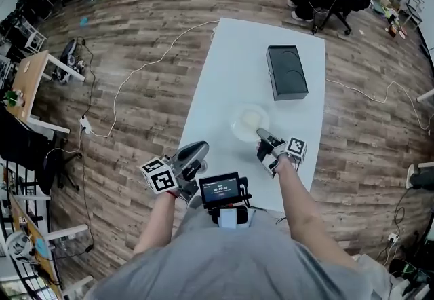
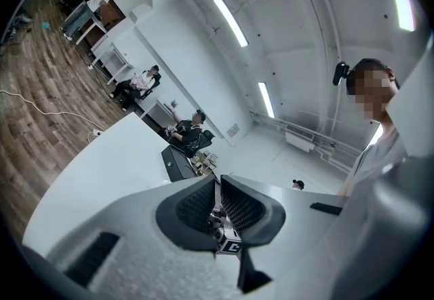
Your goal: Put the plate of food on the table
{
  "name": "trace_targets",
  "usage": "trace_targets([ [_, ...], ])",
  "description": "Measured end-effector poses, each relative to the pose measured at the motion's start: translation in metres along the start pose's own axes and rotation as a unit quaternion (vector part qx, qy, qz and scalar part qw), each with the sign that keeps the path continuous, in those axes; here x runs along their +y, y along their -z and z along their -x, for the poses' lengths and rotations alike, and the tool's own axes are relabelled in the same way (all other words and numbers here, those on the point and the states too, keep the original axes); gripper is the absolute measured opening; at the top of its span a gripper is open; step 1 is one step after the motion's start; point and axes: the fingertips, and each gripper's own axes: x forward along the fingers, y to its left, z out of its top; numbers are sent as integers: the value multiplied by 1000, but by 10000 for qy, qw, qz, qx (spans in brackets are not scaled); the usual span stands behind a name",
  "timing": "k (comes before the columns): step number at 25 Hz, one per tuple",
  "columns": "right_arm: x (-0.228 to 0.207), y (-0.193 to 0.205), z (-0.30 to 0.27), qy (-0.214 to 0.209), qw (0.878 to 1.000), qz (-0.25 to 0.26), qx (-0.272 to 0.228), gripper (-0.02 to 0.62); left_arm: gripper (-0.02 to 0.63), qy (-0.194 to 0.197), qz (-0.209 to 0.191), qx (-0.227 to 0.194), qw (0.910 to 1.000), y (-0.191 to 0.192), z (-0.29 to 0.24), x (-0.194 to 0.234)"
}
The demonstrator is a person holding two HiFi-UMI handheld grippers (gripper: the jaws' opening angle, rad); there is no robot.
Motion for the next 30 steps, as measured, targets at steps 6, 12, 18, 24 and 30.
trace_targets([
  [6, -21, -9, -15, 269, 9995, -161, -60, 48, 31, 9, 79, 131, 9999, 0, -22, 13],
  [12, -34, -17, -26, 425, 9990, 82, 105, 48, 31, -10, 145, 210, 9997, -2, -27, 20],
  [18, -39, -24, -30, 637, 9979, 48, 84, 48, 31, -5, 199, 211, 9996, -3, -28, 25],
  [24, -48, -33, -31, 932, 9956, -41, -67, 48, 31, 7, 246, 179, 9995, -2, -32, 28],
  [30, -49, -39, -27, 1308, 9912, 43, -221, 51, 31, 71, 258, 144, 9995, -2, -30, 24],
])
